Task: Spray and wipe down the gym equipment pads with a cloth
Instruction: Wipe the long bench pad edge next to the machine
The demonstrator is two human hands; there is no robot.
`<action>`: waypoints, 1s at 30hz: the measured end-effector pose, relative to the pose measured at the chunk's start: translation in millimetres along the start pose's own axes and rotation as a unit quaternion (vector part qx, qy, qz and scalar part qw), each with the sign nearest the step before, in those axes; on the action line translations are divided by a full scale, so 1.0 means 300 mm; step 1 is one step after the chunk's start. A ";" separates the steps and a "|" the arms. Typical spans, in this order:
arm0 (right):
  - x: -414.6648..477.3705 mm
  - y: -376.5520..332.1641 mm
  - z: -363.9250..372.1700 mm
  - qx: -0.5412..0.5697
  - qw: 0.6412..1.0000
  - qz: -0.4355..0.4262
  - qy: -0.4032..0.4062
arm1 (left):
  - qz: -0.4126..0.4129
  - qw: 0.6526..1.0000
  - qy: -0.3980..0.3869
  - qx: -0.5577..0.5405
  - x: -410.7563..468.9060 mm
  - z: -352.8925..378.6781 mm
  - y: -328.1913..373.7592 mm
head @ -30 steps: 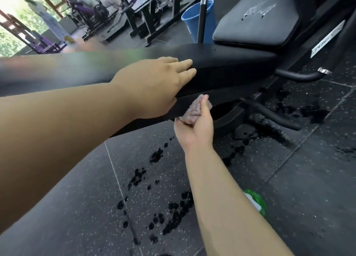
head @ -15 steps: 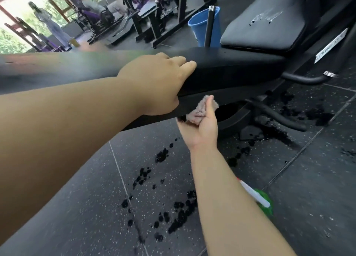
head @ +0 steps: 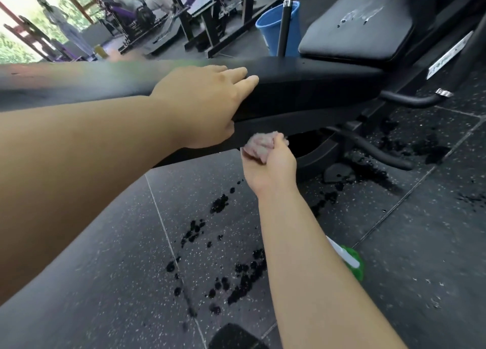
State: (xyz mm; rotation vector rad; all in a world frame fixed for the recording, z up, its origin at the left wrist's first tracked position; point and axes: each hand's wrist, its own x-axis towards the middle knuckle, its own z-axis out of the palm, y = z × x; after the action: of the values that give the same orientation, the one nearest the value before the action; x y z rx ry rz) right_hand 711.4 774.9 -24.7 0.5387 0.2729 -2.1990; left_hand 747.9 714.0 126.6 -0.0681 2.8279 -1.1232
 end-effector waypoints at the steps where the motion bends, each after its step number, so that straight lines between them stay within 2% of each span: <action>1: -0.006 0.004 0.011 0.013 1.000 0.006 -0.013 | 0.002 1.000 0.000 0.003 -0.006 -0.003 -0.003; 3: -0.025 0.020 0.017 0.026 0.999 0.020 -0.035 | 0.009 1.000 -0.003 0.009 -0.007 -0.003 -0.002; 6: -0.111 0.063 -0.005 -0.015 0.998 0.040 -0.056 | 0.010 1.000 0.005 0.019 0.000 0.008 0.003; 12: -0.049 0.020 0.015 0.067 0.996 -0.006 -0.053 | 0.023 0.999 0.025 0.039 0.004 0.016 0.001; 17: -0.096 0.058 0.005 0.030 0.997 0.006 -0.068 | 0.028 0.999 -0.003 0.031 -0.030 -0.013 -0.004; 20: -0.154 0.129 -0.012 0.012 0.997 0.022 -0.067 | 0.026 0.999 -0.003 0.022 -0.107 -0.035 -0.025; 24: -0.136 0.135 0.053 0.035 0.994 0.012 -0.100 | 0.034 0.996 0.015 0.083 -0.290 -0.055 -0.096; 26: -0.129 0.131 0.089 0.021 0.995 0.010 -0.093 | -0.009 0.994 0.025 0.103 -0.331 -0.069 -0.122; 28: -0.137 0.145 0.102 0.005 0.997 0.005 -0.081 | -0.077 0.990 -0.004 0.118 -0.324 -0.079 -0.140; 30: -0.177 0.192 0.104 -0.014 0.996 0.031 -0.082 | -0.088 0.988 -0.024 0.125 -0.325 -0.089 -0.139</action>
State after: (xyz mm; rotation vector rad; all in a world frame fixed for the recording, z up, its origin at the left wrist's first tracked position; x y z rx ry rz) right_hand 777.1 763.4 27.0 0.3439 0.1979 -2.1616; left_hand 842.3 709.5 181.8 -0.3269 2.6563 -1.4824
